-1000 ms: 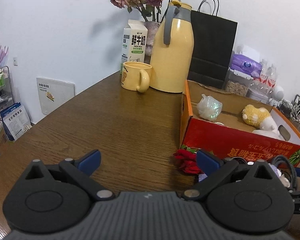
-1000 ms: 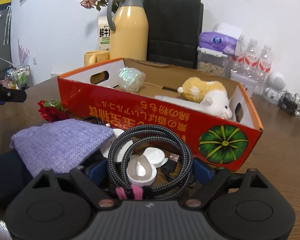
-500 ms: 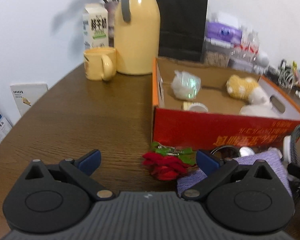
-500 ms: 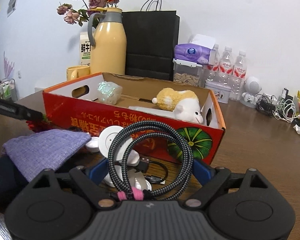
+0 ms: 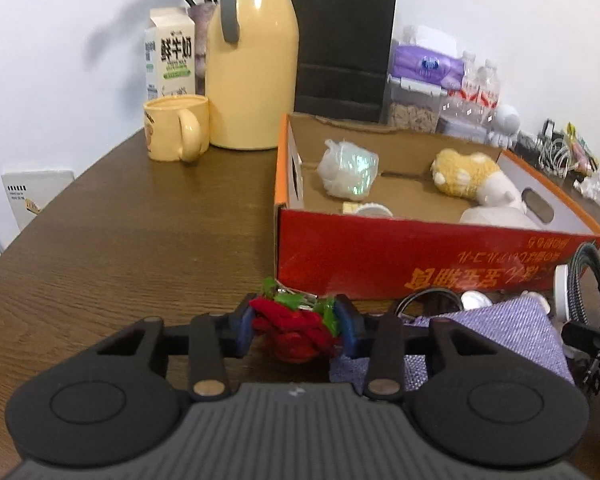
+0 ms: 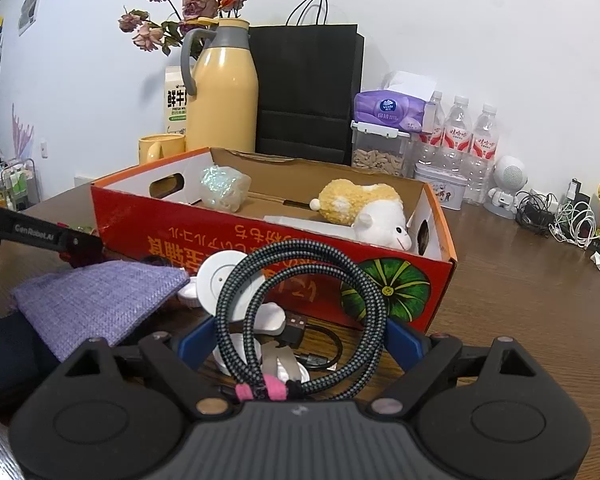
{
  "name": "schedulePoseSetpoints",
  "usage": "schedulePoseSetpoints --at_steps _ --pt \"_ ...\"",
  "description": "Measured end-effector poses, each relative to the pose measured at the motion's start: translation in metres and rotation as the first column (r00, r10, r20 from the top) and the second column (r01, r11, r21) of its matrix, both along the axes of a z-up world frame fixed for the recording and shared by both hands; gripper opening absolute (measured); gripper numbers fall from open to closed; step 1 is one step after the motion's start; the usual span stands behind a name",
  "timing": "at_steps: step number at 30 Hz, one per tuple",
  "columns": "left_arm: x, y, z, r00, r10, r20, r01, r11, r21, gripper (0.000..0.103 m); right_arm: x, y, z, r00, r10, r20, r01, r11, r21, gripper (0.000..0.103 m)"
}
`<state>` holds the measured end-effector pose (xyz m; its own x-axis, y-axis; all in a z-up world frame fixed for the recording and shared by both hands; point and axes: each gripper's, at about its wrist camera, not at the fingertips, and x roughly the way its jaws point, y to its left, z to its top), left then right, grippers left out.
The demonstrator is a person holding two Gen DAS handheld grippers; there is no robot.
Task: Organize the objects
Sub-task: 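Grasp the red rose with the left tool while the right tool grasps the braided cable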
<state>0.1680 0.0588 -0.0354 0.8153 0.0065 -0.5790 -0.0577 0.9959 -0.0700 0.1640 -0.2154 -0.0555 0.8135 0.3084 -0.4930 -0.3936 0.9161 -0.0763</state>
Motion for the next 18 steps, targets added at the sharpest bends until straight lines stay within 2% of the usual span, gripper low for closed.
schedulePoseSetpoints --at_steps 6,12,15,18 --pt "-0.0036 0.0045 0.0016 0.999 0.044 0.020 -0.044 0.999 -0.016 0.041 -0.0015 -0.0001 0.0004 1.000 0.000 0.011 0.000 1.000 0.002 0.089" --pt "-0.0091 0.0034 0.0042 0.998 0.046 0.043 -0.045 0.999 -0.017 0.041 -0.0056 0.0004 0.0011 1.000 0.013 0.018 -0.013 1.000 0.005 0.089" --pt "-0.0093 0.0011 0.0033 0.998 0.047 0.036 -0.047 0.999 -0.008 0.041 -0.0067 0.0007 0.0016 1.000 0.014 0.018 -0.014 1.000 0.006 0.089" --pt "-0.0040 -0.0024 -0.0012 0.999 0.036 -0.007 -0.036 0.999 0.011 0.044 -0.0076 0.0012 0.0020 1.000 0.018 0.016 -0.018 1.000 0.007 0.089"
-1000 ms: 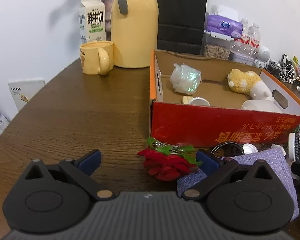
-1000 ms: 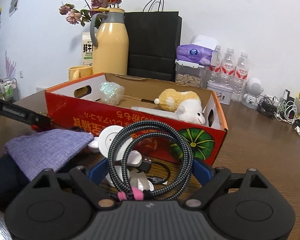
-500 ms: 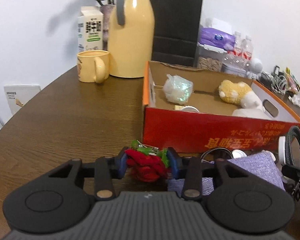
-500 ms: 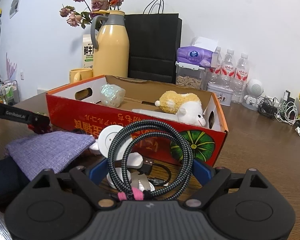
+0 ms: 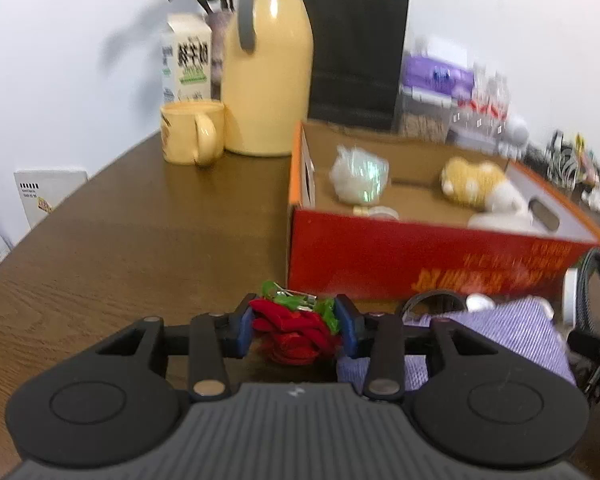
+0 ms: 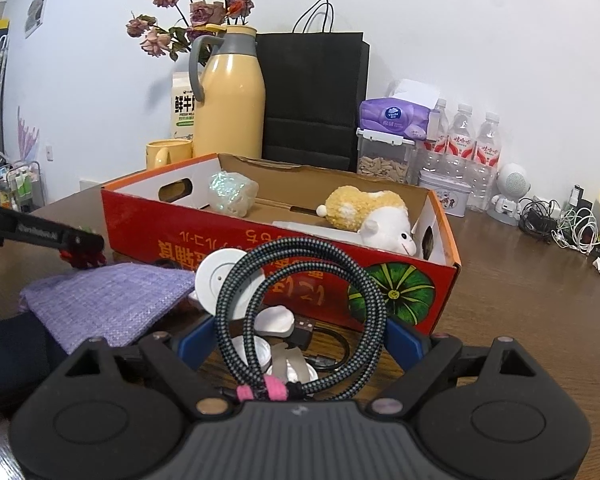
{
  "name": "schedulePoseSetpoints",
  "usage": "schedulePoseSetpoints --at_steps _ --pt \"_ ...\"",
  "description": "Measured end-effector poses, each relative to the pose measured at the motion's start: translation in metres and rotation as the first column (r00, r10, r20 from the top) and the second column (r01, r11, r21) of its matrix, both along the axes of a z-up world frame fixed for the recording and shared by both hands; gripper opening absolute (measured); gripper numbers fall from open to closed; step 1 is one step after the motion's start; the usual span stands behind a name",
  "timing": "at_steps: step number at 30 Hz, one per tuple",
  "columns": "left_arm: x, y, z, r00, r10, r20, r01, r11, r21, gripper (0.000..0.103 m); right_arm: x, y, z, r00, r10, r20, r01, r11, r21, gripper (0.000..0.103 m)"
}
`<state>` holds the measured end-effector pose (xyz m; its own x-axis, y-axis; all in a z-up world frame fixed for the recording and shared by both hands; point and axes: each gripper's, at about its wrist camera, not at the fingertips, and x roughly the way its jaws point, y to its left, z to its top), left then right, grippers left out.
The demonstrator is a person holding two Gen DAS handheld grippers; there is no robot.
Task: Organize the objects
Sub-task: 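Grasp the red rose with the left tool while the right tool grasps the braided cable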
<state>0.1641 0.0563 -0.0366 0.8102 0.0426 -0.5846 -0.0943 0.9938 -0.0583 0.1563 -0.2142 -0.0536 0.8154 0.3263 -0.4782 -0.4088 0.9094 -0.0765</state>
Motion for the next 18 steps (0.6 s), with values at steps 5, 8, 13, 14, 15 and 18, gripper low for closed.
schedulePoseSetpoints --at_steps 5,8,13,14,15,18 --pt "0.001 -0.005 -0.002 1.000 0.002 -0.023 -0.002 1.000 0.031 0.083 -0.002 0.000 0.000 1.000 0.004 0.000 -0.004 1.000 0.002 0.089" --pt "-0.014 -0.007 0.010 0.998 0.027 0.052 -0.030 0.998 0.051 0.093 -0.002 0.000 0.001 1.000 0.006 0.003 -0.006 1.000 0.004 0.089" --pt "-0.036 -0.027 0.038 0.989 -0.052 0.137 0.050 0.999 0.022 0.096 -0.003 -0.002 0.001 1.000 0.023 0.004 -0.024 0.999 0.023 0.089" --pt "-0.038 -0.035 0.042 0.985 -0.091 0.145 0.089 0.996 0.019 0.096 -0.003 -0.002 0.001 1.000 0.027 0.003 -0.027 0.999 0.028 0.089" --pt "-0.038 -0.046 0.047 0.978 -0.144 0.152 0.142 0.990 0.021 0.096 -0.003 -0.003 0.001 1.000 0.030 0.003 -0.030 0.999 0.034 0.089" --pt "-0.033 -0.074 0.052 0.951 -0.266 0.154 0.267 0.964 0.017 0.095 -0.004 -0.004 0.002 0.999 0.038 0.007 -0.038 0.998 0.047 0.089"
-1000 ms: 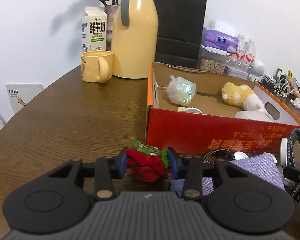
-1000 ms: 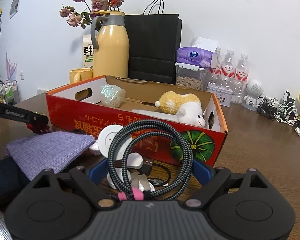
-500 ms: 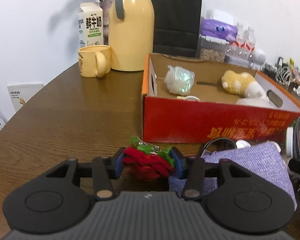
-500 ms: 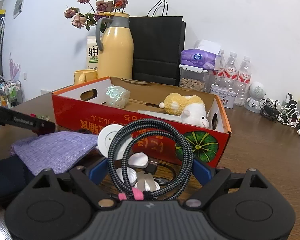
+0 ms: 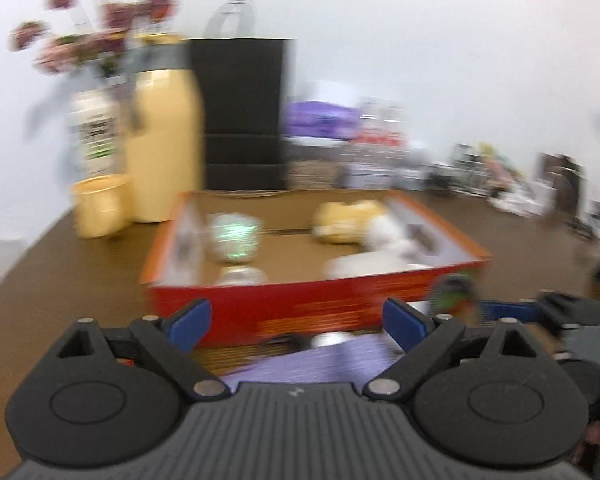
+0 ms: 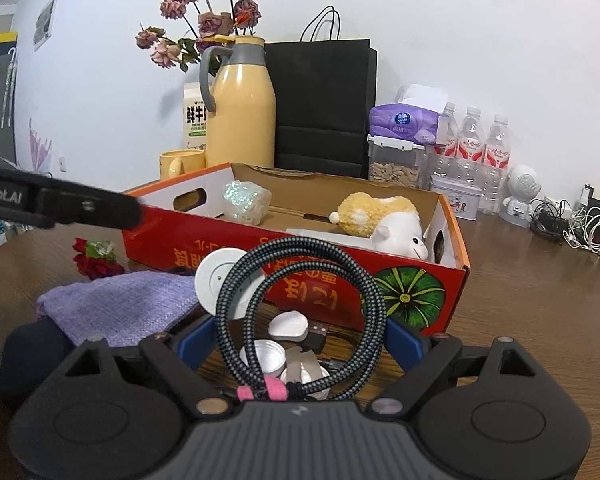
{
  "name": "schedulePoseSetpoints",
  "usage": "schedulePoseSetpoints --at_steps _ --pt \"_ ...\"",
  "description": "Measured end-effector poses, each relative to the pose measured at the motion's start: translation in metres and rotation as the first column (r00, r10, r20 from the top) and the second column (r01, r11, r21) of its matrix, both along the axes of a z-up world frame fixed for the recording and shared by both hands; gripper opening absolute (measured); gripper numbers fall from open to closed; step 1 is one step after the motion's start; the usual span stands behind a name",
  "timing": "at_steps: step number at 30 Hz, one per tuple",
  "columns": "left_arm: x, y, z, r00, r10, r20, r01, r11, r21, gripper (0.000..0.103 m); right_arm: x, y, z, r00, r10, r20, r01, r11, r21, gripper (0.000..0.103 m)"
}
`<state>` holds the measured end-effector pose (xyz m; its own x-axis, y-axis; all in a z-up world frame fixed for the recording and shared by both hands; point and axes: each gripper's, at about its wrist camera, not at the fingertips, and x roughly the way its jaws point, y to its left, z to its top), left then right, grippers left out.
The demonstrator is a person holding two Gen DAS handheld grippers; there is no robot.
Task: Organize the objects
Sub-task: 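Grasp the red rose with the left tool while the right tool grasps the braided cable, then carry the braided cable into the box and open the right tool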
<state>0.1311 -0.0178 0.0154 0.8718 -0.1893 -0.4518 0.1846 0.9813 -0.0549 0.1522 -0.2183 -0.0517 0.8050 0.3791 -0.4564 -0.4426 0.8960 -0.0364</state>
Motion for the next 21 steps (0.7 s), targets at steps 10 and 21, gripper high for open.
schedulePoseSetpoints --at_steps 10,21 --pt "0.029 -0.030 -0.017 0.982 -0.150 -0.117 0.136 0.984 -0.117 0.055 -0.001 -0.006 0.001 1.000 0.024 -0.005 -0.024 0.999 0.041 0.089" --pt "0.037 0.001 -0.027 0.968 -0.182 -0.172 0.118 0.937 -0.328 0.042 0.000 -0.005 0.000 1.000 0.028 -0.011 -0.027 0.998 0.051 0.089"
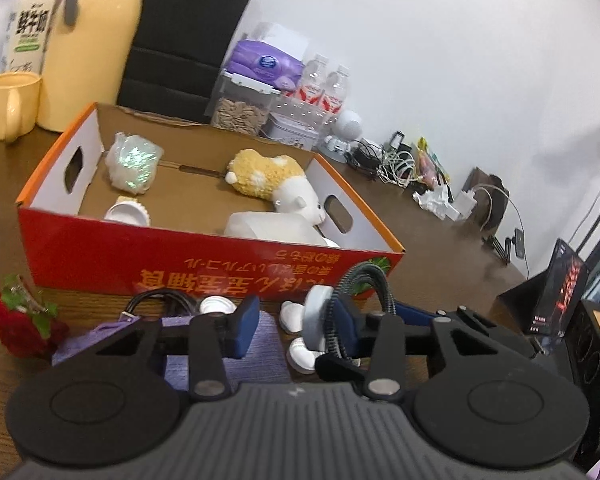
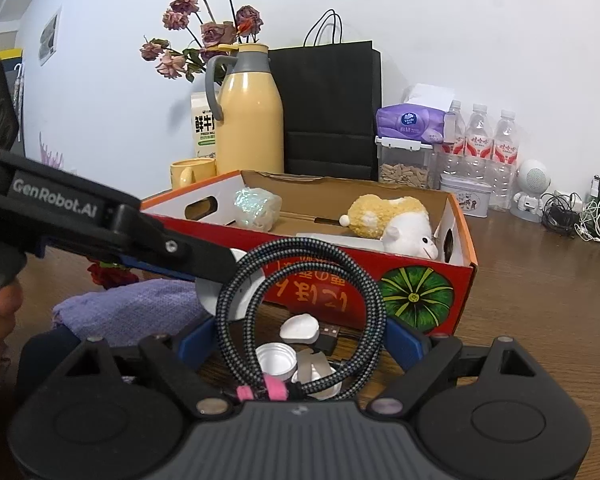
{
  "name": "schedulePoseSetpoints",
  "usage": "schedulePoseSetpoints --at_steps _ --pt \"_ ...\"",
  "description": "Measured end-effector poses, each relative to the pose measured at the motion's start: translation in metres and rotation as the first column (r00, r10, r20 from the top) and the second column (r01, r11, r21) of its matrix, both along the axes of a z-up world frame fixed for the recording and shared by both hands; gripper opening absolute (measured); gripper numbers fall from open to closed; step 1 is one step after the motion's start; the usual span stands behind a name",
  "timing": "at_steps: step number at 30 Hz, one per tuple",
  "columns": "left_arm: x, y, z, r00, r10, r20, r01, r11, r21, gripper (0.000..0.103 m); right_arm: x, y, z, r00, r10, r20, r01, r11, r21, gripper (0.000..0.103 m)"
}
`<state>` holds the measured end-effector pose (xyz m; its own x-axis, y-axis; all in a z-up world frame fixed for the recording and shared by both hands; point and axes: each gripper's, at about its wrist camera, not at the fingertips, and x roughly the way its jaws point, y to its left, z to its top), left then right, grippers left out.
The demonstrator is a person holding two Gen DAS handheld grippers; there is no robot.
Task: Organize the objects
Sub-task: 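Carry the braided cable into the box and open the right tool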
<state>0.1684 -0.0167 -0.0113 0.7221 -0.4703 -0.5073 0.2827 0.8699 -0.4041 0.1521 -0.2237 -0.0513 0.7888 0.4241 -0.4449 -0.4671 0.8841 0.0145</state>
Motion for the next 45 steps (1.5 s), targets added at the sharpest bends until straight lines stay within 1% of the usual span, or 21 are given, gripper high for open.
schedulePoseSetpoints --at_steps 4,6,8,11,13,15,17,19,23,27,33,36,40,43,45 --pt "-0.002 0.002 -0.001 1.000 -0.006 -0.001 0.006 1.000 -0.009 0.036 0.000 0.000 0.000 1.000 0.009 -0.002 -0.009 1.000 0.006 0.089" --pt "-0.001 0.002 -0.001 1.000 -0.020 -0.003 0.020 1.000 -0.023 0.028 0.000 0.000 0.000 1.000 0.023 -0.004 -0.023 1.000 0.018 0.089" --pt "-0.003 0.005 0.000 0.999 -0.036 -0.006 0.035 0.998 -0.049 0.013 0.000 0.000 0.001 0.999 0.040 -0.011 -0.040 0.999 0.029 0.089" --pt "-0.008 0.013 -0.001 0.999 -0.032 -0.004 0.031 0.996 -0.085 0.010 0.000 0.002 0.001 0.997 0.068 -0.023 -0.067 0.997 0.042 0.089" --pt "-0.011 0.019 -0.003 1.000 -0.020 -0.010 0.019 0.995 -0.102 0.010 0.001 0.004 0.001 0.996 0.082 -0.027 -0.081 0.996 0.043 0.089" --pt "-0.014 0.022 -0.002 1.000 -0.002 -0.008 0.001 0.995 -0.099 0.010 0.000 0.008 0.002 0.995 0.094 -0.023 -0.094 0.995 0.038 0.088" --pt "-0.017 0.023 -0.001 1.000 0.024 0.005 -0.024 0.997 -0.074 0.010 -0.002 0.011 0.003 0.995 0.099 -0.014 -0.098 0.995 0.029 0.088" --pt "-0.018 0.024 0.000 0.998 0.068 0.014 -0.067 0.997 -0.031 0.010 -0.004 0.014 0.005 0.996 0.092 -0.002 -0.092 0.996 0.022 0.088" --pt "-0.017 0.034 0.004 0.994 0.104 0.025 -0.103 0.994 -0.019 0.010 -0.003 0.016 0.008 0.997 0.077 0.007 -0.077 0.997 0.013 0.087" --pt "-0.019 0.040 0.019 0.990 0.124 0.071 -0.125 0.992 0.001 0.010 -0.002 0.016 0.018 0.998 0.061 0.032 -0.062 0.998 0.007 0.087" --pt "-0.007 0.038 0.053 0.977 0.135 0.164 -0.141 0.990 0.029 0.010 0.007 0.021 0.052 0.991 0.036 0.129 -0.035 0.999 -0.009 0.087" --pt "0.006 0.034 0.066 0.969 0.147 0.198 -0.158 0.987 0.041 0.010 0.023 0.027 0.068 0.987 0.019 0.161 -0.015 1.000 -0.026 0.088" --pt "0.034 0.031 0.079 0.954 0.193 0.231 -0.210 0.976 0.051 0.010 0.056 0.041 0.082 0.987 -0.010 0.163 0.016 0.999 -0.036 0.088" --pt "0.062 0.031 0.080 0.940 0.253 0.231 -0.273 0.960 0.062 0.010 0.087 0.052 0.080 0.989 -0.048 0.141 0.054 0.998 -0.037 0.088" --pt "0.081 0.031 0.071 0.931 0.301 0.205 -0.321 0.944 0.070 0.010 0.108 0.056 0.072 0.990 -0.087 0.110 0.090 0.996 -0.019 0.088"
